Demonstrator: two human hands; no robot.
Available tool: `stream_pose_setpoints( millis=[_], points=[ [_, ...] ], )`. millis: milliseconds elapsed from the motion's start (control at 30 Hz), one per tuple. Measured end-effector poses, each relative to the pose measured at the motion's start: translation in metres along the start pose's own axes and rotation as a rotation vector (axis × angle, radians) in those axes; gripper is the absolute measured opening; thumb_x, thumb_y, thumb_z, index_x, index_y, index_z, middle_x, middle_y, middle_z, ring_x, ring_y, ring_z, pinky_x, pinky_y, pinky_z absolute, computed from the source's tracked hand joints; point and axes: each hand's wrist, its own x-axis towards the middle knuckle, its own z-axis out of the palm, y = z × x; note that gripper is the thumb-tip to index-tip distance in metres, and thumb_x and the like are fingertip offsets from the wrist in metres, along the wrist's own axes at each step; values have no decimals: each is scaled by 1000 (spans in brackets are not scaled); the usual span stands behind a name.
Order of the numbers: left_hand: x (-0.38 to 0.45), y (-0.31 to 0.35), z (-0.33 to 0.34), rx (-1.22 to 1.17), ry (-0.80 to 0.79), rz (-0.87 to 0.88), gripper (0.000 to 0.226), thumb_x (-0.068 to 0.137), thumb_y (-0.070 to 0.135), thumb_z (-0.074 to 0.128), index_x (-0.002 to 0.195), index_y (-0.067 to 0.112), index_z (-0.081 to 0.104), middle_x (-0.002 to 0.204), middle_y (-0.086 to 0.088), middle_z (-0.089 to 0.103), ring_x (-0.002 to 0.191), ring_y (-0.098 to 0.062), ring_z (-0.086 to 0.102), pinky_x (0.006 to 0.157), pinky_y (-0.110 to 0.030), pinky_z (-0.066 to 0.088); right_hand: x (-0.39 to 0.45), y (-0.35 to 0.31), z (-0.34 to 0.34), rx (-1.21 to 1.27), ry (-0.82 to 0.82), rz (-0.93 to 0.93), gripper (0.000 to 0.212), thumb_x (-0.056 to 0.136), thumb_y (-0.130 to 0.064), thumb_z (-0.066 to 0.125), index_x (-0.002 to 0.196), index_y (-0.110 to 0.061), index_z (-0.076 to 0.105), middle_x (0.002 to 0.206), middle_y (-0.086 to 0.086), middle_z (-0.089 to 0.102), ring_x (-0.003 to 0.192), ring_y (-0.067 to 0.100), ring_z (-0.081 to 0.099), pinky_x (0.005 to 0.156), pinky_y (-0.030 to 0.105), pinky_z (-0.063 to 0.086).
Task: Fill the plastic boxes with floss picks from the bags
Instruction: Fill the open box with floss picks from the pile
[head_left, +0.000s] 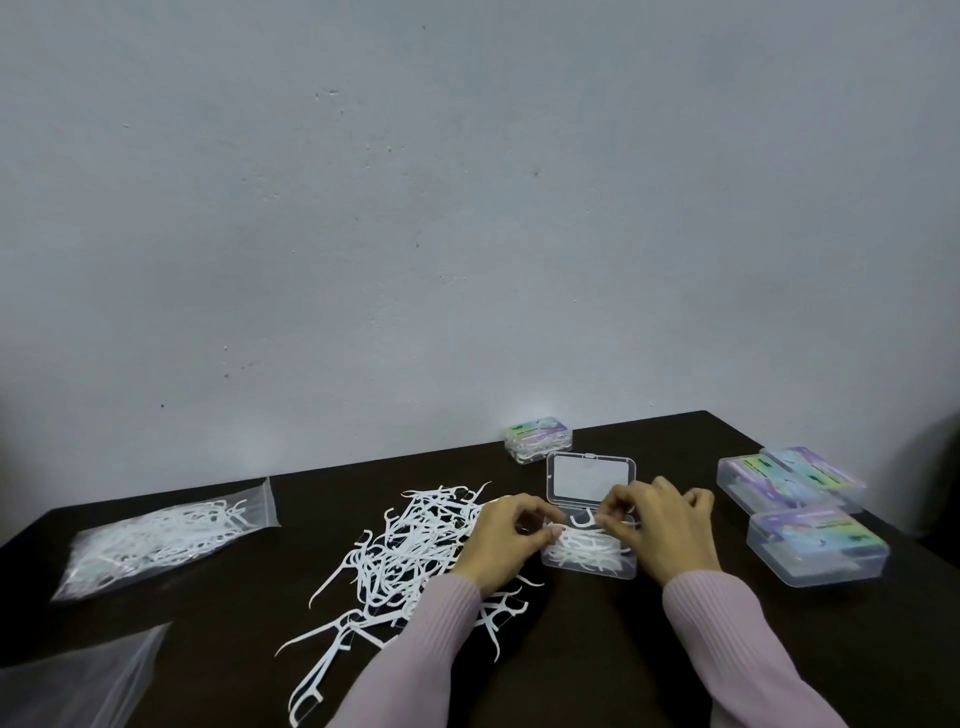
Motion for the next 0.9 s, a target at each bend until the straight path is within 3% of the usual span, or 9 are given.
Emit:
stream_pose_setpoints(
  millis=[233, 367, 500, 667, 800, 900],
  points=[
    [0, 3, 0, -60, 6, 12, 29, 85, 11, 68, 112, 20, 63, 103, 6, 67, 95, -7, 62, 83, -16, 50, 1, -6, 8, 117, -98, -40, 7, 87, -41, 57, 91, -37, 60, 90, -17, 58, 93, 3, 45, 94, 33, 24],
    [-5, 5, -9, -67, 24, 0, 25, 87, 8, 64, 108, 20, 66, 104, 5, 68, 99, -7, 62, 88, -20, 50, 0, -8, 10, 113, -90, -64, 10, 88, -40, 57, 95, -36, 62, 92, -16, 57, 95, 5, 50, 98, 32, 24],
    [-22, 5, -31, 45, -24, 5, 21, 88, 12, 63, 105, 24, 67, 103, 14, 66, 96, 3, 59, 88, -16, 47, -1, -18, 7, 217, -58, -146, 7, 87, -32, 60, 94, -30, 63, 89, -13, 59, 84, 2, 52, 97, 27, 35],
    [-60, -6, -77, 181, -55, -40, 18, 88, 21, 64, 104, 28, 66, 105, 17, 65, 99, 7, 57, 90, -18, 46, -12, -50, 7, 272, -169, -342, 10, 84, -31, 64, 93, -29, 65, 89, -14, 63, 85, 2, 56, 91, 25, 46],
    [-91, -8, -112, 314, -89, -102, 29, 83, 37, 68, 111, 35, 61, 115, 23, 58, 107, 14, 48, 88, -6, 35, -23, -72, 11, 206, -309, -476, 37, 84, -41, 62, 118, -28, 55, 118, -11, 56, 104, 1, 50, 96, 18, 41],
    [-111, -8, -133, 375, -182, -166, 55, 73, 46, 75, 122, 42, 51, 127, 23, 45, 120, 7, 35, 100, -16, 29, -28, -83, 21, 125, -491, -462, 72, 80, -51, 62, 140, -27, 30, 148, -6, 29, 132, 11, 35, 110, 29, 31]
  ],
)
